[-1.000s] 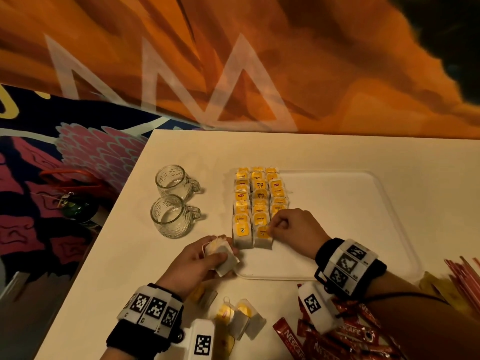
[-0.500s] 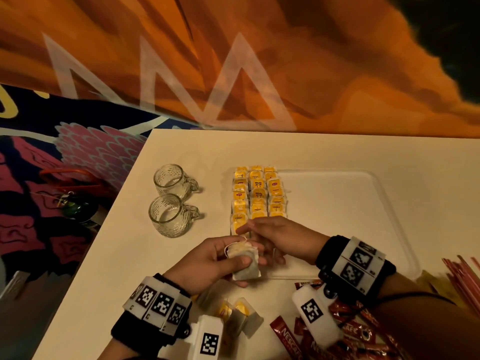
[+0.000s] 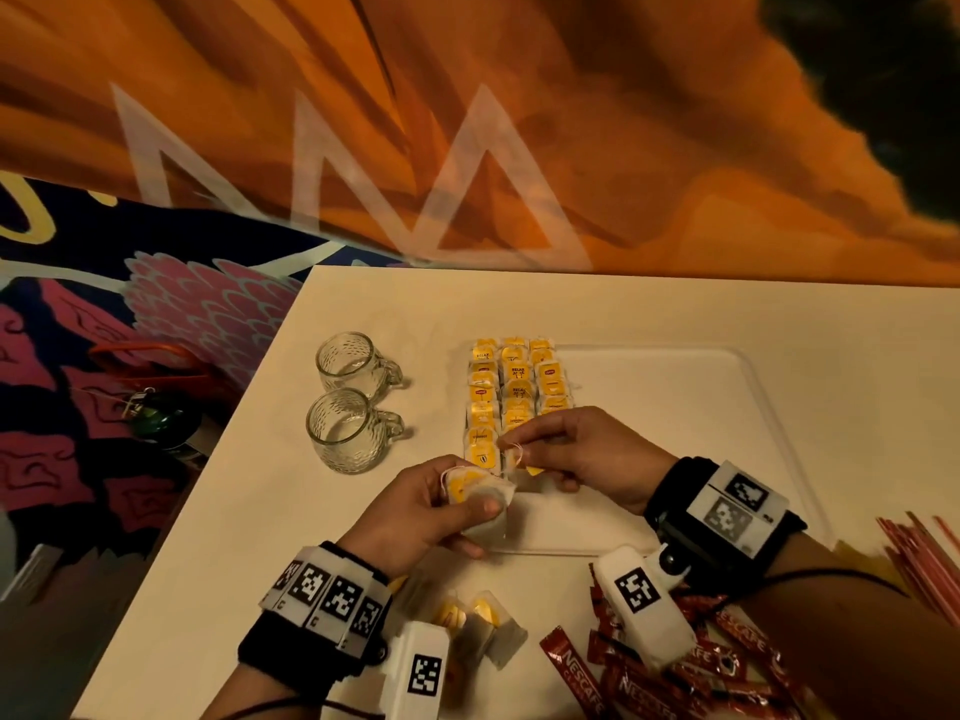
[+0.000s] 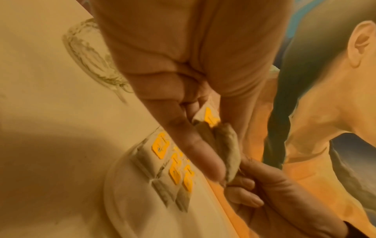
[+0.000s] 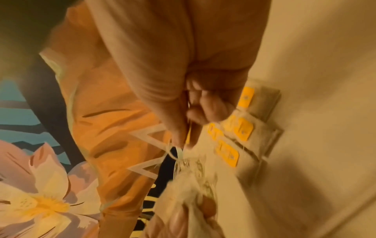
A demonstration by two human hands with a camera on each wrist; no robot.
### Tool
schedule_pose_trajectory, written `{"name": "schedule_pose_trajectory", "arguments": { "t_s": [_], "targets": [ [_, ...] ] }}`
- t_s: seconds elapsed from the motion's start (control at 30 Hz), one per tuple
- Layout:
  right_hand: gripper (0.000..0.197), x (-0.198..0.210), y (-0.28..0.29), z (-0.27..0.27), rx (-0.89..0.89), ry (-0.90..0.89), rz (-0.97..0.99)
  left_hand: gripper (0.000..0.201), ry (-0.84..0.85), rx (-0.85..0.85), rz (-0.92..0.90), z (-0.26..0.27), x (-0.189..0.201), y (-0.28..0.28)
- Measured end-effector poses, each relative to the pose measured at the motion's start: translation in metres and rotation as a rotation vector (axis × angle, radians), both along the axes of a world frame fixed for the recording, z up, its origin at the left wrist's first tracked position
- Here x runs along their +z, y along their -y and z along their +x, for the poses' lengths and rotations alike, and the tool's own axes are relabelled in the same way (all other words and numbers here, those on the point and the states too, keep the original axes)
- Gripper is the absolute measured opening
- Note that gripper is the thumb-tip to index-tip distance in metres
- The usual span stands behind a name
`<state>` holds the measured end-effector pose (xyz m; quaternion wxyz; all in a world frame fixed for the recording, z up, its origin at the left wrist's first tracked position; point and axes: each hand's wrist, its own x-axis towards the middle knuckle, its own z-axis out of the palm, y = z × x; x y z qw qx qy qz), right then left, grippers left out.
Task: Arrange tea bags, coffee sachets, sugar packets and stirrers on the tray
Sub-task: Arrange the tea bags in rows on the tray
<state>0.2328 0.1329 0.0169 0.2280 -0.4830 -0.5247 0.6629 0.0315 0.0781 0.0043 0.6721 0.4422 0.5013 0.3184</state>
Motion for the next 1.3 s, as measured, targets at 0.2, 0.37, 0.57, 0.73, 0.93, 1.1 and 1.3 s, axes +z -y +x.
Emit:
{"name": "schedule_pose_trajectory", "arguments": {
  "t_s": [0.2,0.37,0.57,0.73,0.93,1.1,1.3],
  "targets": [
    [0.02,0.005,0.003,0.012,-0.085,-0.084,-0.024,0.027,-0.078,0.185,-0.006,-0.003,-0.008,-0.001],
    [0.02,0.006,0.013,0.003,-0.015,-0.148,-0.11,0.015,-0.029,0.261,-0.07,0.002,-0.013,-0.005],
    [0.022,-0.002,0.016,-0.011,-0.063,-0.113,-0.083,0.018,0.068,0.273,-0.112,0.007,-0.014,-0.006],
    [0.028,-0.007,0.015,-0.014,-0.108,-0.052,-0.03,0.019,0.127,0.278,-0.104,0.009,-0.016,-0.004],
    [0.009,-0.006,0.015,-0.011,-0.093,0.141,0.159,0.019,0.092,0.251,-0.077,0.008,-0.017,-0.006],
    [0.007,0.005,0.012,0.024,-0.122,0.262,0.282,0.016,0.085,0.26,-0.065,0.003,-0.017,-0.007],
    [0.005,-0.001,0.011,0.057,-0.017,0.485,0.407,0.021,-0.033,0.25,-0.057,-0.007,-0.028,-0.013]
  ]
}}
